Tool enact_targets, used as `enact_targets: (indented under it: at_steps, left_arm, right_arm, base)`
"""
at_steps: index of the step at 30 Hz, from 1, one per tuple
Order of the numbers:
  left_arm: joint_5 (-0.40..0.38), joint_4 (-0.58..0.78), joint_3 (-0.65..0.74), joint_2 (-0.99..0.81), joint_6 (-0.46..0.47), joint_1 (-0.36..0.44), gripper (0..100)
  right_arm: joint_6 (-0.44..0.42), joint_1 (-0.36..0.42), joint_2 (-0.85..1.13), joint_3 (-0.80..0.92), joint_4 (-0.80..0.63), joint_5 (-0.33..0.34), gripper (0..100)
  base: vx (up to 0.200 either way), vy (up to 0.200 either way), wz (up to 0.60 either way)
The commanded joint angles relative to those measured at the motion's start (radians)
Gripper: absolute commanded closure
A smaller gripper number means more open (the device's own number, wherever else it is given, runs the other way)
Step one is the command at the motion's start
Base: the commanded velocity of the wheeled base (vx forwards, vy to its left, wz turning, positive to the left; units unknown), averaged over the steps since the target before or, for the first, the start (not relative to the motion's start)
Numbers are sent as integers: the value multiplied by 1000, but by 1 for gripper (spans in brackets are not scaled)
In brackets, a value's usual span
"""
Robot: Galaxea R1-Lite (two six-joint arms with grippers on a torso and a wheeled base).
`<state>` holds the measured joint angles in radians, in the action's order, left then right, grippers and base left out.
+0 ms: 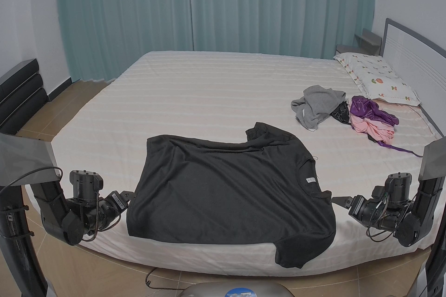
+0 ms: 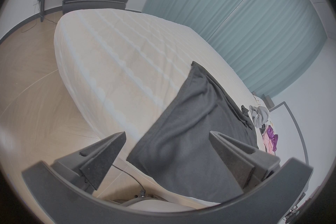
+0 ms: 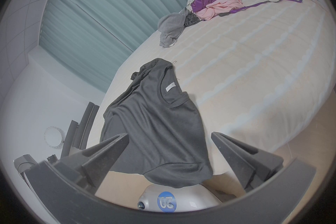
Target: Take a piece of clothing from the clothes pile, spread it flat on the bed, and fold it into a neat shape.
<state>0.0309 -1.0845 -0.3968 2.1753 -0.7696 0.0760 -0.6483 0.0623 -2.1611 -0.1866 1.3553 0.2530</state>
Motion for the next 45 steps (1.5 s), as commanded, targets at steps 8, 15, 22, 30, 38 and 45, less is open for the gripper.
enact_targets:
  at_steps: [8, 15, 22, 30, 38, 45]
  left_arm:
    - [1, -2, 0, -2, 0, -2, 0]
    - [1, -2, 13, -5, 1, 15, 0]
    - [1, -2, 13, -3, 1, 33, 0]
    - [3, -2, 15, 0, 0, 36, 0]
    - [3, -2, 16, -2, 0, 57, 0]
    - [4, -2, 15, 0, 0, 57, 0]
  right_arm:
    - [-1, 2, 1, -2, 1, 2, 0]
    - [-1, 2, 1, -5, 1, 2, 0]
    - [1, 2, 1, -5, 1, 2, 0]
    - [-1, 4, -5, -4, 1, 2, 0]
    - [1, 4, -3, -4, 1, 2, 0]
    - [1, 4, -5, -2, -1, 2, 0]
  base:
    - [0, 0, 0]
    - [114, 0, 0]
    - [143, 0, 0]
    - [0, 0, 0]
    - [0, -75, 0]
    - [0, -200, 0]
